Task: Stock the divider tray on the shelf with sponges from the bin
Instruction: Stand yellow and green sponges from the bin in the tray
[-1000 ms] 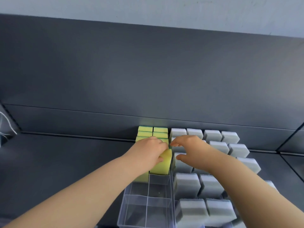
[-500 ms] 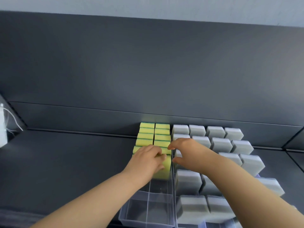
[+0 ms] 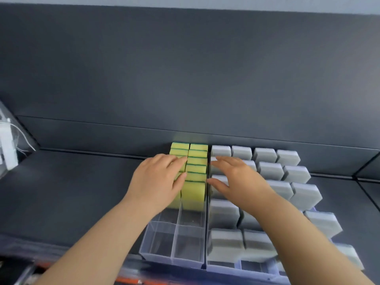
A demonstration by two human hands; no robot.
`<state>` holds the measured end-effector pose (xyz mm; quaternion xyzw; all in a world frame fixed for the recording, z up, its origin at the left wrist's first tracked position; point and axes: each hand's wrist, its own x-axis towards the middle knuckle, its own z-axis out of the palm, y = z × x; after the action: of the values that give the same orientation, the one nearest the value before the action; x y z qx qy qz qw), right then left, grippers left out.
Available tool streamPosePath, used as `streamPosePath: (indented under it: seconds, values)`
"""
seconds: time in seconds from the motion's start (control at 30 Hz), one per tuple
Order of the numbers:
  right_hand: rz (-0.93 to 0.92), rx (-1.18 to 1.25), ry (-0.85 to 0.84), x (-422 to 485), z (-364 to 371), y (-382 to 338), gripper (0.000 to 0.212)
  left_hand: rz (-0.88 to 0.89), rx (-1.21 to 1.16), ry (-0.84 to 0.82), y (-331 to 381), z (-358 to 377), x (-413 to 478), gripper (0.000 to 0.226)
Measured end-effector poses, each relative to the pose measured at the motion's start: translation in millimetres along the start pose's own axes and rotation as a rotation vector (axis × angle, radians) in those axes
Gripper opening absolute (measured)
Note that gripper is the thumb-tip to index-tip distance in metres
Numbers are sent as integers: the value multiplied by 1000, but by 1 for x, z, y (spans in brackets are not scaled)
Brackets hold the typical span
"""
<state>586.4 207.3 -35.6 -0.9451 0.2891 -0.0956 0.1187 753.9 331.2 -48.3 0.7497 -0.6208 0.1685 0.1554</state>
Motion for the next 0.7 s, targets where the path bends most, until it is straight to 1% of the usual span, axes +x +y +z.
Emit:
streamPosePath:
  seconds: [0.2,0.4,0.57,0.7]
  values:
    - [96,51,120,-60,-7,-18,52,64,-15,-63,25,-13,-49,42]
    - [138,88,245,-136,-3,-67,52,146,-119,-34,49,-45,-91,42]
    - [286,147,246,-204,18,-83,49,203,-261,-36,71,-45,-141,40]
    - [352,109,127,-252,47,-79,51,227,-382,-114,108,-19,-177,37]
